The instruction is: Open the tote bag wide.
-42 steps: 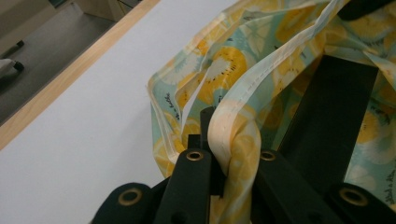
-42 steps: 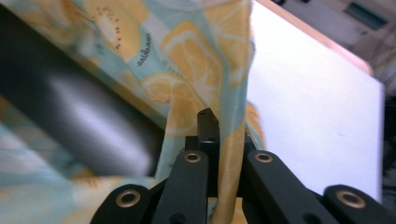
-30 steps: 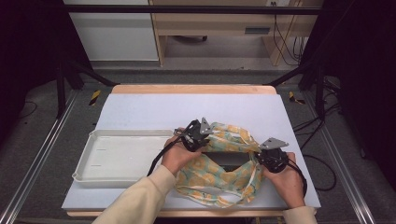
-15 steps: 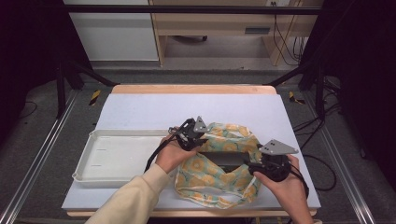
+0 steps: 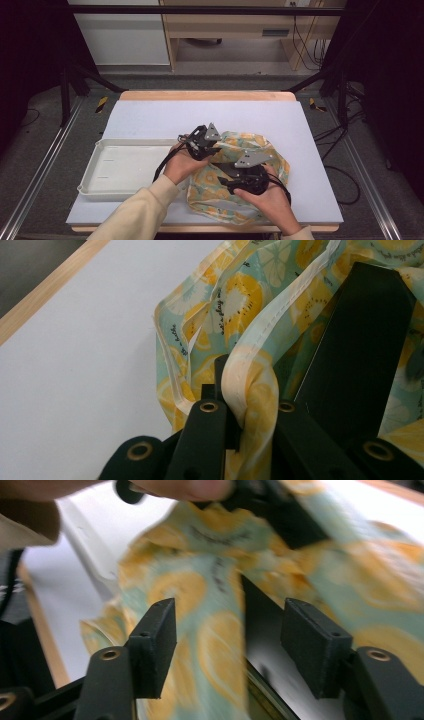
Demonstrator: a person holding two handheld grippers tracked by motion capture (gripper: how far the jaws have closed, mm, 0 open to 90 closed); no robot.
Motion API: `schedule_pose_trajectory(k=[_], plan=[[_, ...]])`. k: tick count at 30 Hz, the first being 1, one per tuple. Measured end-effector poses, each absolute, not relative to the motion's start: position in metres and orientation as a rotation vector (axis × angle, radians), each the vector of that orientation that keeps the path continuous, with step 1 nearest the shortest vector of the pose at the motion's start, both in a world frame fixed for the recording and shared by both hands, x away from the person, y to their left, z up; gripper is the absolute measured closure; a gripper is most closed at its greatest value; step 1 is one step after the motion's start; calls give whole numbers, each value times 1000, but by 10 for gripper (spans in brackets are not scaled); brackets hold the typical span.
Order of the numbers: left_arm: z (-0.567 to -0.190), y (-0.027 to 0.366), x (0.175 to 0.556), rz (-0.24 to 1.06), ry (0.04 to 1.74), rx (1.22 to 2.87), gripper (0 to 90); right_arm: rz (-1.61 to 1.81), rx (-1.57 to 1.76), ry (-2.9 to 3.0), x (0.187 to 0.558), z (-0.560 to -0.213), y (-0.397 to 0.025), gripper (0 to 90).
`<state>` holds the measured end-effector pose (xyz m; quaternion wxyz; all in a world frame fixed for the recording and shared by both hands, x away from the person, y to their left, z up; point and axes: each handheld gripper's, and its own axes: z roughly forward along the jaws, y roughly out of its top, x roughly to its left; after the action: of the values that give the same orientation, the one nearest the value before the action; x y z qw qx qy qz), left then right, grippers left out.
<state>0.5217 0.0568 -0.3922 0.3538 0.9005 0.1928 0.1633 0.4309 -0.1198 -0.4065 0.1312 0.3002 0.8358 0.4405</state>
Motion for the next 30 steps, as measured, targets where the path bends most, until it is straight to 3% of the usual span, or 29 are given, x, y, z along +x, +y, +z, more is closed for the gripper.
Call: schedule_pose_trajectory(k=[4, 5, 6, 8, 9, 10, 13, 30], plan=[[-389, 59, 521, 426, 495, 2329, 889, 1245, 851, 2486, 437, -414, -104, 396], [-388, 60, 520, 428, 494, 2328, 890, 1226, 826, 2504, 437, -416, -99, 478], [-388, 60, 520, 428, 494, 2328, 889, 1226, 826, 2504, 437, -416, -99, 478], [-385, 62, 521, 433, 489, 2332, 889, 1201, 785, 2521, 435, -418, -95, 600], [-385, 62, 521, 436, 493, 2328, 889, 1200, 737, 2520, 431, -418, -93, 744], [-384, 62, 522, 438, 495, 2328, 889, 1200, 737, 2520, 431, -418, -93, 744], [-383, 62, 526, 452, 503, 2331, 889, 1212, 676, 2541, 423, -420, -89, 868], [-397, 55, 540, 525, 543, 2390, 890, 1235, 576, 2651, 406, -447, -76, 900]])
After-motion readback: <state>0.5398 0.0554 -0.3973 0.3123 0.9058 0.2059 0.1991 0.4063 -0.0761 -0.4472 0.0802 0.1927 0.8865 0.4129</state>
